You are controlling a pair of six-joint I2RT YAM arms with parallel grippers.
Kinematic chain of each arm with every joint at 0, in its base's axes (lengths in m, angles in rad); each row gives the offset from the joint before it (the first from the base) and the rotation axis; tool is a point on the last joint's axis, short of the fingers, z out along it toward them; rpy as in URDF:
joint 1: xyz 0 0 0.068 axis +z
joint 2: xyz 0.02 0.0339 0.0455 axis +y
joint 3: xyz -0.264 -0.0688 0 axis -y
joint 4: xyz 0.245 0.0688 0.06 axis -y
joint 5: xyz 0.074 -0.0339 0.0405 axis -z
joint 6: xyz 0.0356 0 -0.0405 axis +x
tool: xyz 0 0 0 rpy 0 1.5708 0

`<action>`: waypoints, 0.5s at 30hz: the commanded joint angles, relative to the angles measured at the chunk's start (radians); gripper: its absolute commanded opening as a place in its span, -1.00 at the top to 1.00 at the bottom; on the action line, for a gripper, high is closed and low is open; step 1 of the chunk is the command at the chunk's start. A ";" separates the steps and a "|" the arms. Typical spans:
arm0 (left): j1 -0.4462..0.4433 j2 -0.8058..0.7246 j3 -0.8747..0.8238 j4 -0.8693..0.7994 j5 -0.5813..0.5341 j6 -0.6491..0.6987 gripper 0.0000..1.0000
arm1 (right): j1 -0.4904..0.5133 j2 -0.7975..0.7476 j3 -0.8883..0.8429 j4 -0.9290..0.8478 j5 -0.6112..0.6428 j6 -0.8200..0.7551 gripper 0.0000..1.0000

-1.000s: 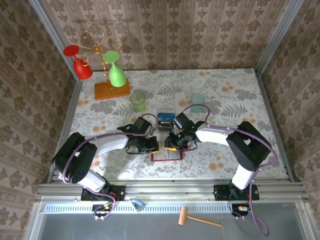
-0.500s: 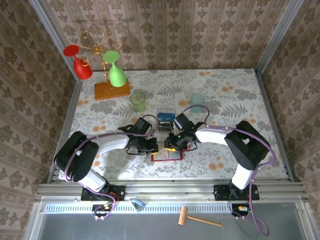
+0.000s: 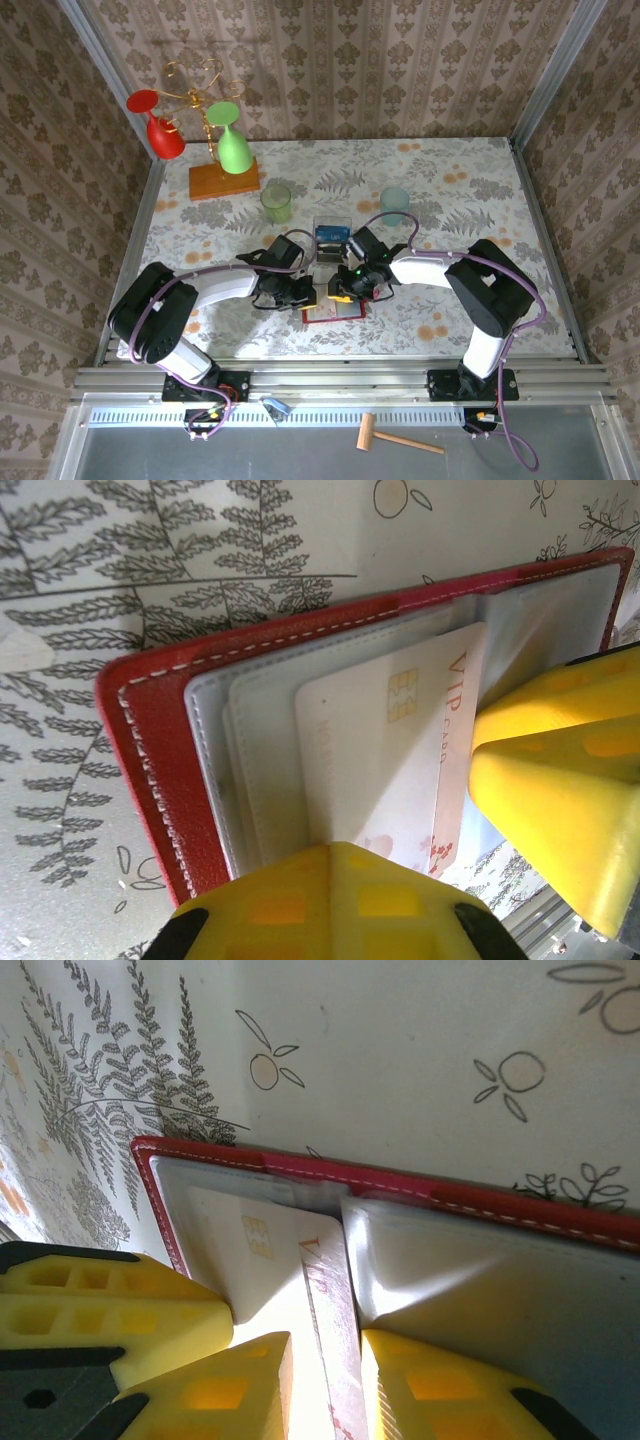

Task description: Take the credit cards out of the card holder

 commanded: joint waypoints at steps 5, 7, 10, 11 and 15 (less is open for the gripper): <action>-0.001 0.029 -0.009 -0.043 -0.015 0.026 0.87 | -0.010 0.025 -0.018 0.029 -0.047 0.008 0.51; -0.001 0.029 -0.008 -0.043 -0.015 0.025 0.87 | -0.010 0.035 -0.018 0.033 -0.057 0.008 0.51; -0.001 0.032 -0.008 -0.044 -0.015 0.025 0.87 | -0.011 0.043 -0.015 0.022 -0.055 0.003 0.51; -0.001 0.033 -0.008 -0.044 -0.014 0.025 0.87 | -0.010 0.044 -0.014 0.021 -0.058 0.003 0.51; -0.001 0.038 -0.006 -0.042 -0.015 0.025 0.87 | -0.010 0.045 -0.005 0.016 -0.071 -0.004 0.50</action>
